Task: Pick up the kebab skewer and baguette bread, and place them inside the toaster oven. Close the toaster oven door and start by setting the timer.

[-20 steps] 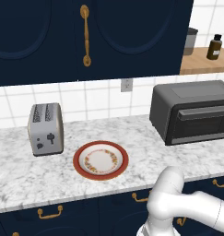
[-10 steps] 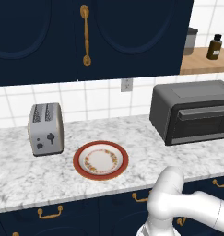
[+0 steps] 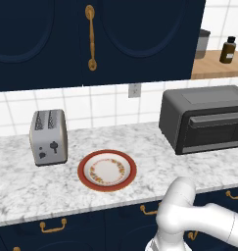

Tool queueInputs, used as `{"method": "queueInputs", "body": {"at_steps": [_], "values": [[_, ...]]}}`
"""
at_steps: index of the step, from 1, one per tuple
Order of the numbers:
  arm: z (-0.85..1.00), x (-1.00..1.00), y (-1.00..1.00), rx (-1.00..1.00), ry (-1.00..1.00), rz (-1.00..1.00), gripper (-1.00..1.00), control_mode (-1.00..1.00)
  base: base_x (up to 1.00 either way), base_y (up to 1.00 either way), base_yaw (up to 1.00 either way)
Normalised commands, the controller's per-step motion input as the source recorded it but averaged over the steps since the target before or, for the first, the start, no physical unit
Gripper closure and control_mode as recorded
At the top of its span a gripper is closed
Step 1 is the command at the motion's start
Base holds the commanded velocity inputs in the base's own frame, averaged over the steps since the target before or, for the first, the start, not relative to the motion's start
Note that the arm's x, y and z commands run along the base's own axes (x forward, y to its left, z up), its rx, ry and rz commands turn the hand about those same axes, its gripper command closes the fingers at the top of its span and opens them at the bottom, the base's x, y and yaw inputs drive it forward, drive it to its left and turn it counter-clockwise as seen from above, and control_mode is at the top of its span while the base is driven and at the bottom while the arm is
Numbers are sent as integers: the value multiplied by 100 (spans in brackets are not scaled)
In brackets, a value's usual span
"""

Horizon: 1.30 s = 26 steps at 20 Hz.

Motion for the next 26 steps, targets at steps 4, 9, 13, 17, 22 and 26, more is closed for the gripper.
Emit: {"method": "queueInputs", "body": {"at_steps": [4,9,13,17,22,26], "values": [[31,-25,0,0,0,0,-100,-100,0,0,0],[23,-13,0,0,1,0,-100,-100,0,0,0],[0,0,5,0,6,-1,-100,-100,0,0,0],[0,-4,15,0,8,-2,-100,-100,0,0,0],[0,0,9,0,4,-3,-100,-100,0,0,0],[0,0,0,0,3,-4,-100,-100,0,0,0]]}}
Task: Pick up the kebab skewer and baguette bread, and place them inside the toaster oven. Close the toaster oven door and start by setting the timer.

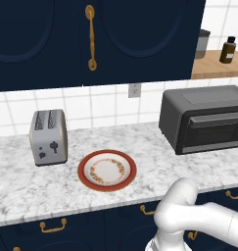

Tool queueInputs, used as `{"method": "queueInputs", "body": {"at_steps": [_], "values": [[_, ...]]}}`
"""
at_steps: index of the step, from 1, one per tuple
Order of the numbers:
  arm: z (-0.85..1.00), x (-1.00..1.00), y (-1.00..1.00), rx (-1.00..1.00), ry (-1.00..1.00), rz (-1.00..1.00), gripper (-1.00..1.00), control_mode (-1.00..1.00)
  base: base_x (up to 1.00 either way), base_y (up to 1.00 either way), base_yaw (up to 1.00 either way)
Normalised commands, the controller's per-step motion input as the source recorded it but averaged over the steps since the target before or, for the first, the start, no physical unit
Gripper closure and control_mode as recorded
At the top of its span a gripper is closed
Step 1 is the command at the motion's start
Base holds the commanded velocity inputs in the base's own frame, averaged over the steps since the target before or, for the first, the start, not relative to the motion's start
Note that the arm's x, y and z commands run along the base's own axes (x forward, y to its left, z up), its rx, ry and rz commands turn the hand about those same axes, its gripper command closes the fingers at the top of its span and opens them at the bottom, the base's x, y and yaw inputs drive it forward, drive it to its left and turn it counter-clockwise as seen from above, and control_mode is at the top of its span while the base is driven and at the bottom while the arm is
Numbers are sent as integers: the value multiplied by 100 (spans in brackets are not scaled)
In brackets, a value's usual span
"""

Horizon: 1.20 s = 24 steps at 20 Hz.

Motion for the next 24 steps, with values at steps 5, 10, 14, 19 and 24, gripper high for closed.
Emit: {"method": "queueInputs", "body": {"at_steps": [5,10,14,19,24], "values": [[-2,0,-8,0,2,-2,-100,-100,0,0,0],[-7,0,0,0,5,0,-100,-100,0,0,0],[-5,0,0,0,6,0,-100,-100,0,0,0],[0,1,0,0,0,0,-100,-100,0,0,0],[0,0,0,0,0,0,-100,-100,0,0,0]]}}
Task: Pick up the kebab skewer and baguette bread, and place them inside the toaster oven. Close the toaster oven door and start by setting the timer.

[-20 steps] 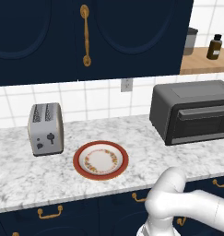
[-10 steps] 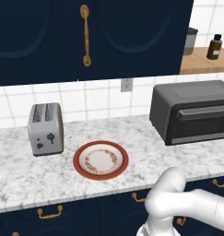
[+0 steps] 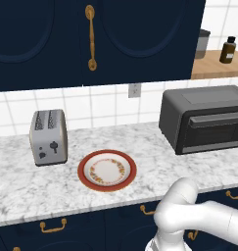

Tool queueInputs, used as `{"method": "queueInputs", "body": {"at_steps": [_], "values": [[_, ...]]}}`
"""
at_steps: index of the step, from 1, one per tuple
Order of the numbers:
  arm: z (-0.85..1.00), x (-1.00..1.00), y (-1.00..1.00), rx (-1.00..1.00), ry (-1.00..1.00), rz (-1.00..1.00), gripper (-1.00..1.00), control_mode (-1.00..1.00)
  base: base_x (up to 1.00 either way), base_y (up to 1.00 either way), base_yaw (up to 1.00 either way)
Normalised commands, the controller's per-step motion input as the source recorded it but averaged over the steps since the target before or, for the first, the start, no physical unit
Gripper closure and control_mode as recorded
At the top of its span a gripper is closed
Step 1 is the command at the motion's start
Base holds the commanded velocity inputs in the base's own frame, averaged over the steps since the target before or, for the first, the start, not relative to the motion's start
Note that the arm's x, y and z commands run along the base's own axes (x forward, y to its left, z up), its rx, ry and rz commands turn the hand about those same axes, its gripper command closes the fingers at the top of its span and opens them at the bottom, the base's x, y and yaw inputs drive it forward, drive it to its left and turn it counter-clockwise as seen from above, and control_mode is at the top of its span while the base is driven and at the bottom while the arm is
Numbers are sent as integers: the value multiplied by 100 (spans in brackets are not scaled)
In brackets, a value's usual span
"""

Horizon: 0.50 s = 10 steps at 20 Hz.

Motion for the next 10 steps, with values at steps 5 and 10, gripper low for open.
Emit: {"method": "queueInputs", "body": {"at_steps": [5,10], "values": [[0,12,0,0,0,0,-100,-100,0,0,0],[0,14,0,0,2,0,-100,-100,0,0,0]]}}
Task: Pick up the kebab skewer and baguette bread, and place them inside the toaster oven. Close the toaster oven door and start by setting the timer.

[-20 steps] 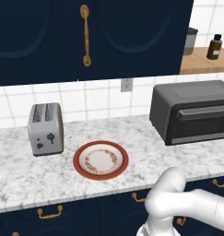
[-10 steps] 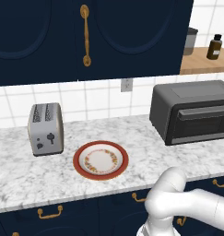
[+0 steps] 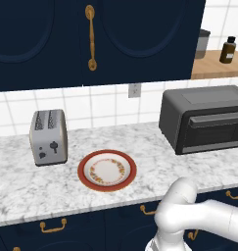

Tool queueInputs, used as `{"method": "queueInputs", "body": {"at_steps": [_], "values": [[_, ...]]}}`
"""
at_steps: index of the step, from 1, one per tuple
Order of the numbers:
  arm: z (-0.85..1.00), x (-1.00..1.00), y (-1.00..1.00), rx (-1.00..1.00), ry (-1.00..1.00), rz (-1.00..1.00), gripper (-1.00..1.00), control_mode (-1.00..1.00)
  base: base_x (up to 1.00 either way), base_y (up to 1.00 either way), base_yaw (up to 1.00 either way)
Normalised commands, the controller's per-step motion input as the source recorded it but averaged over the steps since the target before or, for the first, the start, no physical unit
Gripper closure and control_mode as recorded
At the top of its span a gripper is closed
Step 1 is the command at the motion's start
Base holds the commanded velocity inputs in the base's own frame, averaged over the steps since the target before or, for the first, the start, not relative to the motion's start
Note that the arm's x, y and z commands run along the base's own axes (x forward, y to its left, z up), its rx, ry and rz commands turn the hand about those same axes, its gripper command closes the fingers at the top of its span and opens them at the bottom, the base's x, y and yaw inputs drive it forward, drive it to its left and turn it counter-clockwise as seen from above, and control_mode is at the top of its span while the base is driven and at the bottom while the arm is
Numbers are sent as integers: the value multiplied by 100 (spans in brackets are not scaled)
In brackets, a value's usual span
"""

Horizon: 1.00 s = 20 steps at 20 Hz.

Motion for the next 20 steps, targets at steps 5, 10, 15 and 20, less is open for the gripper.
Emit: {"method": "queueInputs", "body": {"at_steps": [5,10,15,20], "values": [[0,1,-10,0,0,0,-100,-100,0,0,0],[-3,0,-23,0,0,0,-100,-100,0,0,0],[-18,3,-1,0,0,0,-100,-100,0,0,0],[-28,3,-2,0,0,0,-100,-100,0,0,0]]}}
